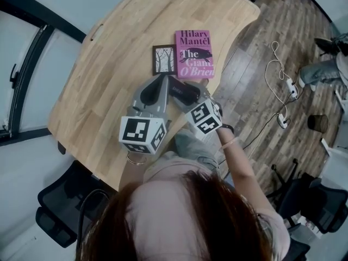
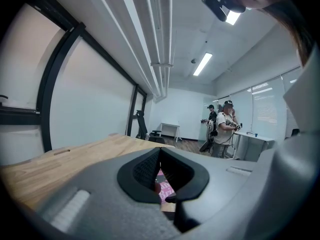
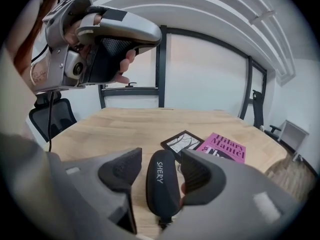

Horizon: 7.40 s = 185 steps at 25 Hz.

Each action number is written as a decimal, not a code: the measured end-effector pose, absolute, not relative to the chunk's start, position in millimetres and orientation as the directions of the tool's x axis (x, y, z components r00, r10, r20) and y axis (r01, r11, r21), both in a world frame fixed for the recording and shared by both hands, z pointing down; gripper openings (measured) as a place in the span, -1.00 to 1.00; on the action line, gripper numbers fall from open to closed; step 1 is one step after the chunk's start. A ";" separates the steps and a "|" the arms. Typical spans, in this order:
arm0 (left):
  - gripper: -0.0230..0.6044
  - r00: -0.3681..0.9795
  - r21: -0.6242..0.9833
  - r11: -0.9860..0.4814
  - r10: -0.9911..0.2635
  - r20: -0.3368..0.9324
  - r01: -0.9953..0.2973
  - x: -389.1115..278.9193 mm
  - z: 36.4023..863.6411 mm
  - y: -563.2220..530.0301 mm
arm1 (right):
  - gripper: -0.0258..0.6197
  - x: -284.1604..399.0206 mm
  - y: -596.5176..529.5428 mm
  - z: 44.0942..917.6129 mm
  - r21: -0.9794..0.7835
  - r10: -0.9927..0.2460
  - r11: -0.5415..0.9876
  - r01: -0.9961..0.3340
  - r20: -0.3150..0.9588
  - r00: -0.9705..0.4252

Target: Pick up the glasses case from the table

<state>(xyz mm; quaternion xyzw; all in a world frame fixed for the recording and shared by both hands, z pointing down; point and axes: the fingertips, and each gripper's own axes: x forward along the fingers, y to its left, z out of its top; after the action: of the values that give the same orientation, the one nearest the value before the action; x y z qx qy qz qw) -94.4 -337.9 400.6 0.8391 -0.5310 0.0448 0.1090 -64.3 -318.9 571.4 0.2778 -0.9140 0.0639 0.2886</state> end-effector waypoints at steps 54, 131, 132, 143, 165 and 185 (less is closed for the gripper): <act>-0.90 0.411 0.160 -0.380 -0.869 0.274 -0.911 -115.5 439.1 -347.7 | 0.18 -79.5 -327.6 688.4 -0.052 -0.280 0.876 -0.479 0.754 -0.594; -0.90 0.516 0.043 -0.514 -0.854 0.071 -0.856 -73.0 348.1 -164.6 | 0.16 19.4 -193.6 461.8 -0.069 -0.819 0.497 -0.865 0.292 -0.494; -0.90 0.518 0.040 -0.517 -0.852 0.071 -0.855 -72.5 347.8 -160.7 | 0.16 19.9 -189.5 458.6 -0.073 -0.822 0.495 -0.866 0.283 -0.494; -0.90 0.527 0.029 -0.526 -0.849 0.037 -0.850 -68.6 334.9 -120.0 | 0.16 21.6 -147.0 414.8 -0.061 -0.849 0.498 -0.865 0.167 -0.501; -0.90 0.511 0.027 -0.510 -0.860 0.002 -0.860 -81.2 323.2 -45.5 | 0.16 15.4 -72.3 386.7 -0.020 -0.852 0.514 -0.858 0.104 -0.513; -0.90 0.480 0.022 -0.480 -0.877 -0.008 -0.877 -73.2 322.1 -29.0 | 0.16 28.5 -51.2 370.0 0.012 -0.851 0.522 -0.853 0.076 -0.520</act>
<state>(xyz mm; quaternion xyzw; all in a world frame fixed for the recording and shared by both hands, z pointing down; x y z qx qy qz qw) -73.2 -29.0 322.1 0.8601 -0.5099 -0.0088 0.0074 28.5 -51.2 370.0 0.4887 -0.8716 0.0134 0.0359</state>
